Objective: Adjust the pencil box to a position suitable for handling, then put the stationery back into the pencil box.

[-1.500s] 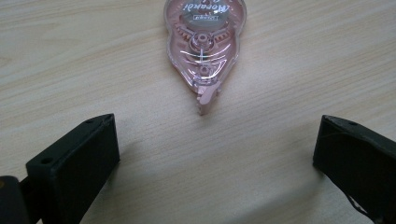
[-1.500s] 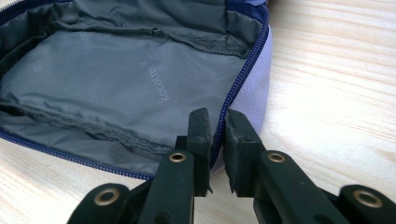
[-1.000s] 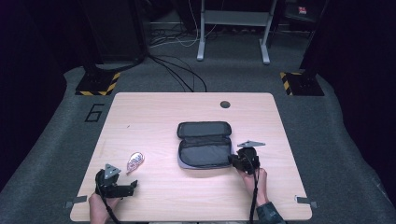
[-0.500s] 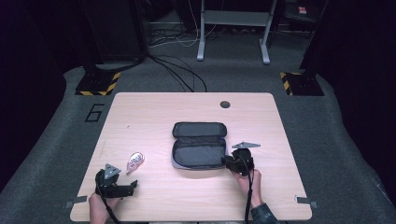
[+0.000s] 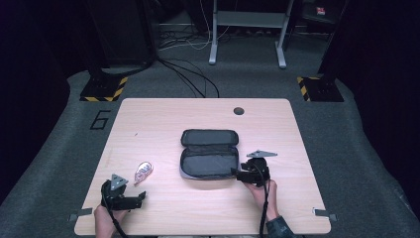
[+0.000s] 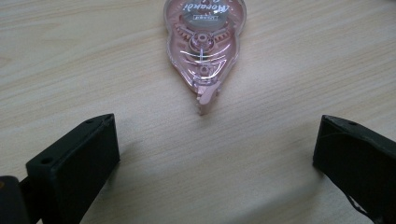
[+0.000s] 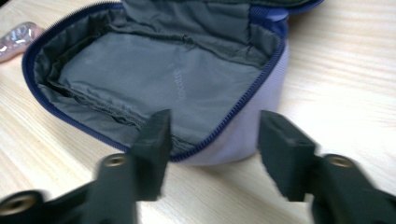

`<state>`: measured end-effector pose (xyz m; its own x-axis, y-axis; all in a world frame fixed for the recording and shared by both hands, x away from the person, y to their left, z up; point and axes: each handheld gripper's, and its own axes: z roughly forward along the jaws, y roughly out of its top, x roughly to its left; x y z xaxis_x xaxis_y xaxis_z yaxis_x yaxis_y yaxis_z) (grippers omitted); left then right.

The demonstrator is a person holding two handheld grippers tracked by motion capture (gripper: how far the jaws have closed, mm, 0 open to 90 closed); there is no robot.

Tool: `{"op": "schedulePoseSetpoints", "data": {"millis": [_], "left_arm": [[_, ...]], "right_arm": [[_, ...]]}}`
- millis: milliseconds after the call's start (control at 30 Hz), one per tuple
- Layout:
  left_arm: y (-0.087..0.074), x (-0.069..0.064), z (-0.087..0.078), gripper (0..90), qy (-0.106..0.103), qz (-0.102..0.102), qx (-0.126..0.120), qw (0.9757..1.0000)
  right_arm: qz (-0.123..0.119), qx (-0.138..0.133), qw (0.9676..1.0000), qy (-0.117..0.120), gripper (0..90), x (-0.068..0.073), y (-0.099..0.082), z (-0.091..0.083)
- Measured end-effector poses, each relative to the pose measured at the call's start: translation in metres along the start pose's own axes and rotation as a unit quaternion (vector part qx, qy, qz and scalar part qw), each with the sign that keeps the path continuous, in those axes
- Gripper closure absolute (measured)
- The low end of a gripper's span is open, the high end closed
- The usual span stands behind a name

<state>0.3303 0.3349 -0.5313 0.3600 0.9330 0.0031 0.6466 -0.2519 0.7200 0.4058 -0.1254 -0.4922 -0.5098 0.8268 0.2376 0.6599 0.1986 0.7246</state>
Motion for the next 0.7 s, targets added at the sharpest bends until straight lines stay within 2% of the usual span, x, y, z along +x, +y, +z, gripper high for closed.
{"op": "schedulePoseSetpoints", "data": {"millis": [33,67,133,167,200,300,400,433,467,500,700], "left_arm": [[0.000,0.000,0.000,0.4,0.000,0.000,0.000,1.0000],[0.000,0.000,0.000,0.4,0.000,0.000,0.000,1.0000],[0.000,0.000,0.000,0.4,-0.001,0.001,0.000,1.0000],[0.000,0.000,0.000,0.4,0.000,0.001,0.000,1.0000],[0.000,0.000,0.000,0.4,-0.001,0.001,0.000,1.0000],[0.000,0.000,0.000,0.4,-0.001,0.002,0.000,1.0000],[0.000,0.000,0.000,0.4,-0.002,0.001,0.002,1.0000],[0.000,0.000,0.000,0.4,-0.002,0.001,0.002,1.0000],[0.000,0.000,0.000,0.5,-0.002,0.001,0.002,1.0000],[0.000,0.000,0.000,0.4,-0.002,0.001,0.002,1.0000],[0.000,-0.001,0.001,0.5,0.003,0.000,-0.007,1.0000]], "right_arm": [[-0.001,-0.007,1.0000,-0.005,32.5,-0.003,-0.001,-0.006],[-0.001,-0.007,1.0000,-0.005,32.5,-0.003,-0.001,-0.006],[-0.001,-0.013,0.9999,-0.011,26.9,-0.006,-0.003,-0.013],[-0.002,-0.014,0.9998,-0.015,23.6,-0.008,-0.004,-0.017],[-0.006,-0.016,0.9997,-0.018,16.1,-0.013,-0.007,-0.022],[-0.005,-0.020,0.9996,-0.022,14.0,-0.018,-0.011,-0.029],[-0.014,-0.024,0.9985,-0.046,9.3,-0.028,-0.022,-0.042],[-0.014,-0.024,0.9985,-0.046,9.3,-0.028,-0.022,-0.042],[-0.012,-0.025,0.9978,-0.060,6.8,-0.032,-0.028,-0.049],[-0.012,-0.025,0.9978,-0.060,6.8,-0.032,-0.028,-0.049],[-0.018,-0.019,0.9945,-0.101,3.0,-0.049,-0.047,-0.061]]}}
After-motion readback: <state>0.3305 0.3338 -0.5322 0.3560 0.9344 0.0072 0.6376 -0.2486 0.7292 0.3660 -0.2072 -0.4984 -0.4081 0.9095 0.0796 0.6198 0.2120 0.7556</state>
